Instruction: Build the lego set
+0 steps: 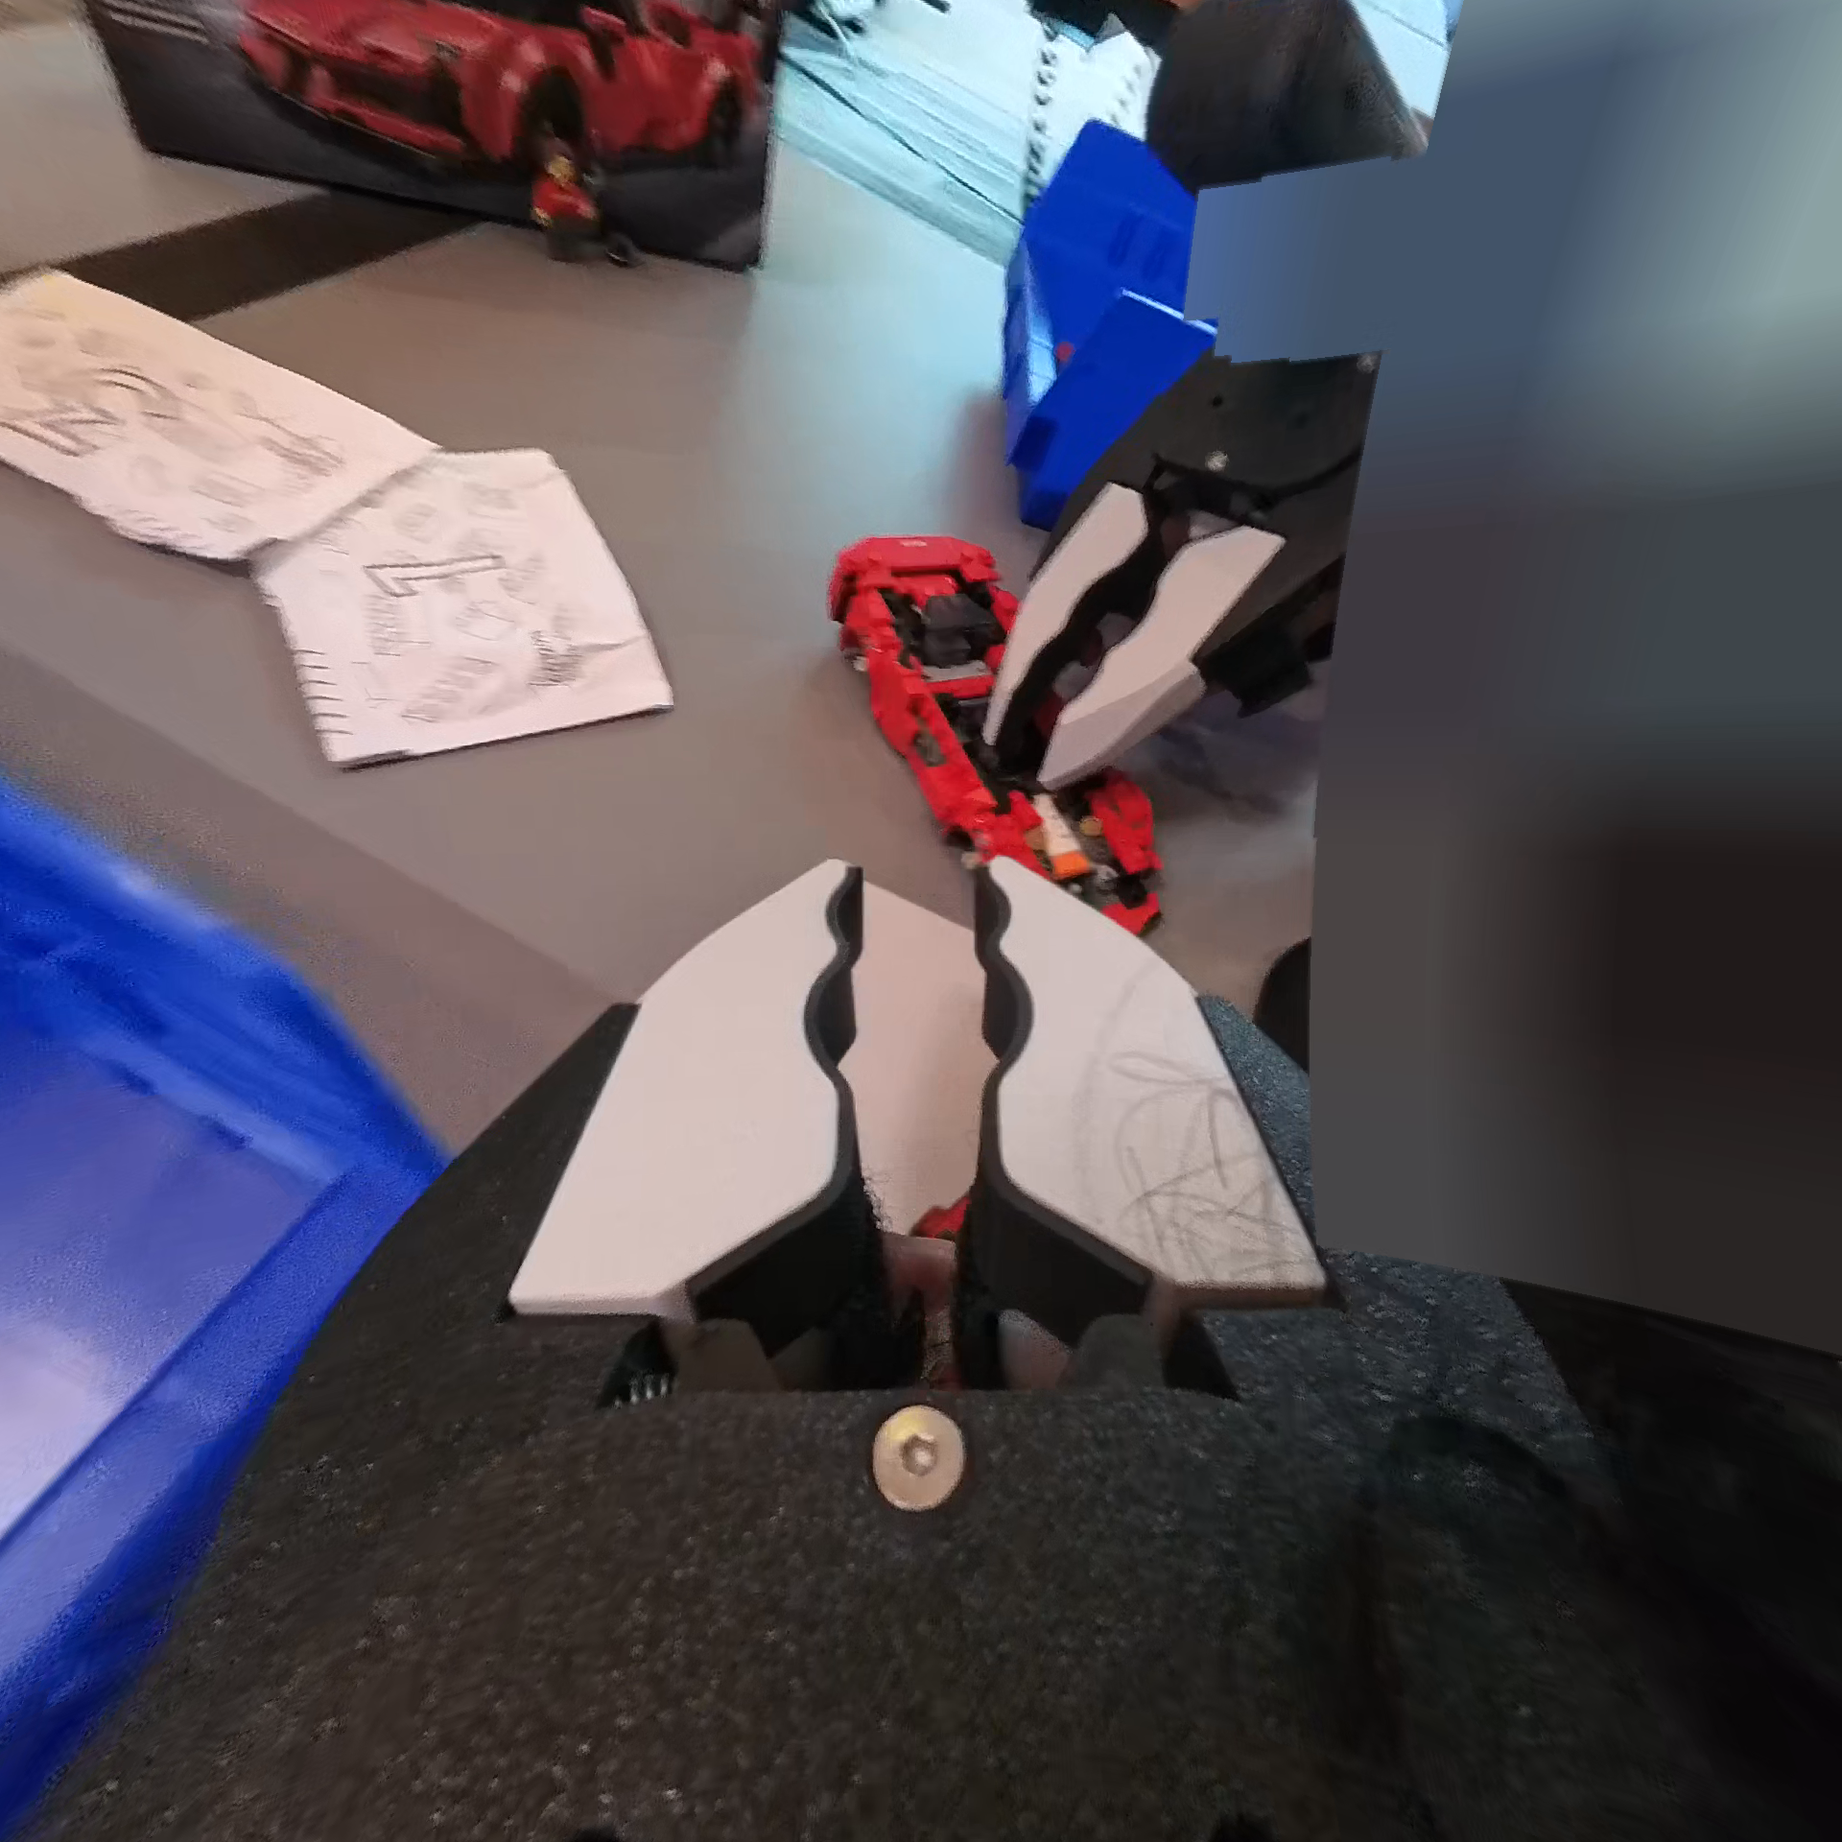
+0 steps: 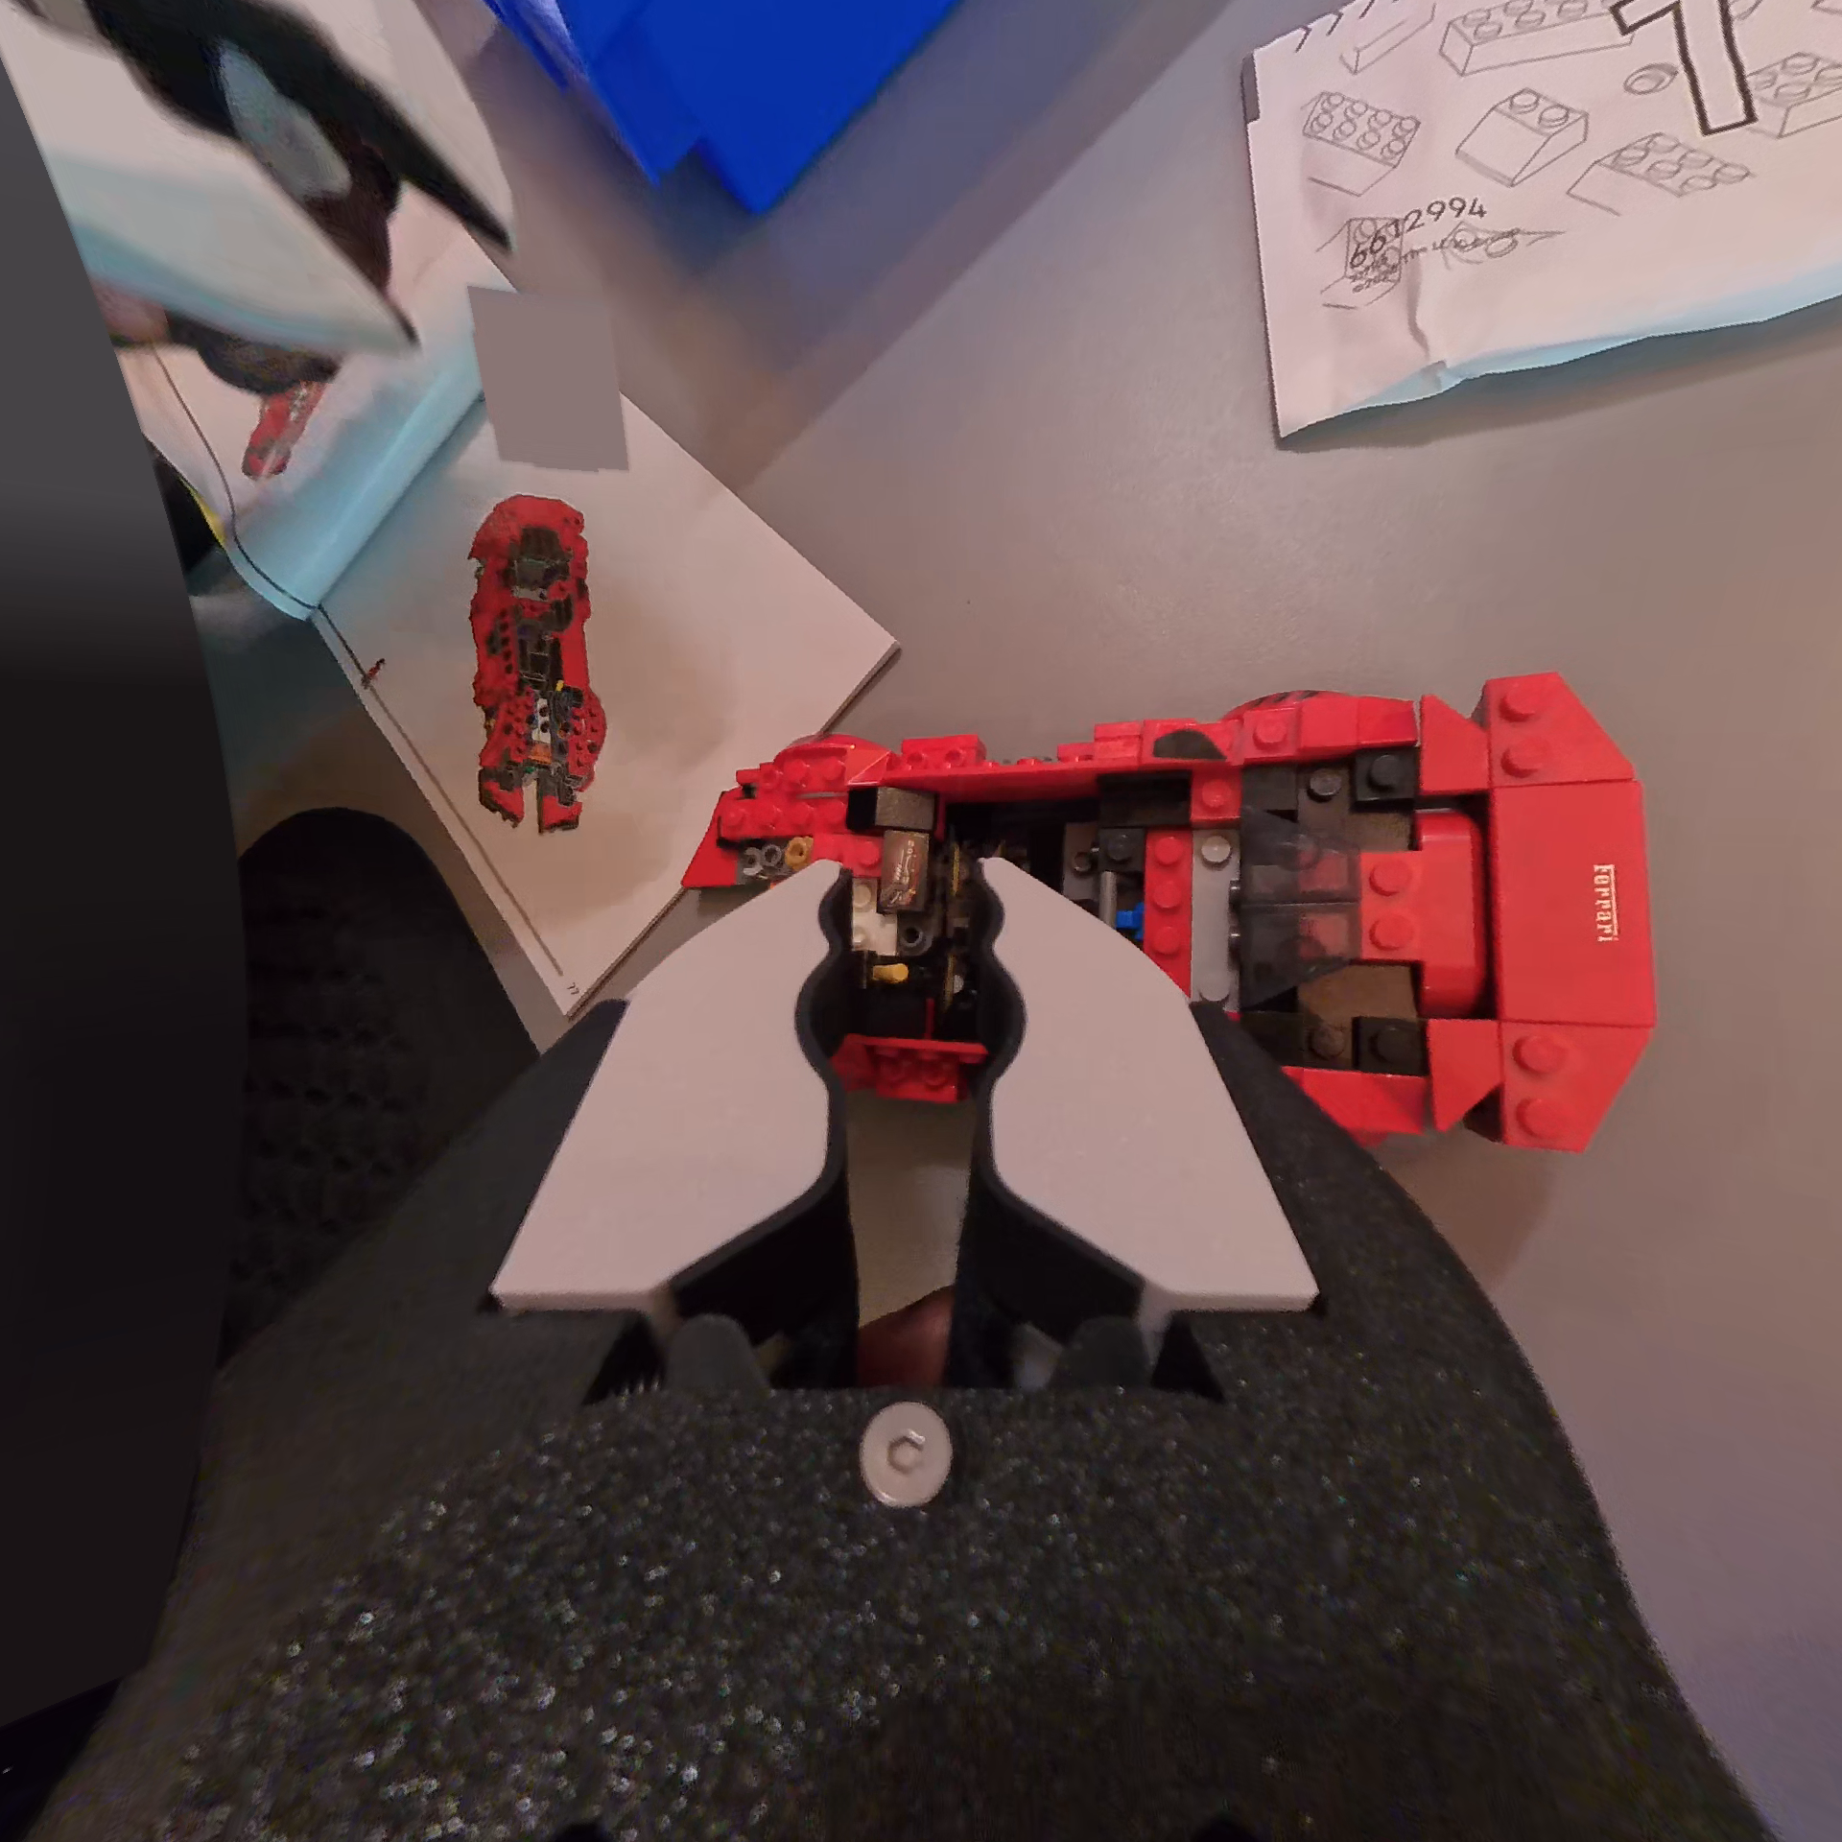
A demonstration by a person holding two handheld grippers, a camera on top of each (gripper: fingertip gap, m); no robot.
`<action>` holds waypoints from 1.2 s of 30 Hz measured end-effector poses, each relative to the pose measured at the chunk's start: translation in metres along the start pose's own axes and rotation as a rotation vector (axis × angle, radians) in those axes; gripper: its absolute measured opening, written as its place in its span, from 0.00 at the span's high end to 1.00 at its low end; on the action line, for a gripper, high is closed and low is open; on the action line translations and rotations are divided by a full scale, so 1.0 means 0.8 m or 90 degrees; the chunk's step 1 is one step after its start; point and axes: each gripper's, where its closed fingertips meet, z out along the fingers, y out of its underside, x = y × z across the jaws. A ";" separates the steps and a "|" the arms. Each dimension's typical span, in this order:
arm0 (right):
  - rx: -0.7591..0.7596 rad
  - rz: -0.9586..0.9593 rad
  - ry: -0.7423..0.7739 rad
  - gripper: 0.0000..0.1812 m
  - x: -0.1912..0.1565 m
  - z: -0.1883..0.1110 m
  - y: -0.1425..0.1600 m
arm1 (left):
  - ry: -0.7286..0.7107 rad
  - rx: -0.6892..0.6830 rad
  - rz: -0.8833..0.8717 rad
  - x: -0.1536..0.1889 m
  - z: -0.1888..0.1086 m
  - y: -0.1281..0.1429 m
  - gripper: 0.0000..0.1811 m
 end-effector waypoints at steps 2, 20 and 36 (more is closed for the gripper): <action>-0.003 -0.002 0.002 0.88 0.001 0.001 0.001 | 0.021 -0.023 0.011 0.014 0.019 0.010 0.88; 0.006 -0.007 -0.020 0.86 -0.006 0.009 -0.001 | 0.034 -0.132 0.017 0.028 0.094 0.056 0.85; 0.006 -0.002 -0.034 0.86 -0.010 0.014 -0.001 | 0.050 -0.132 0.013 0.031 0.096 0.057 0.85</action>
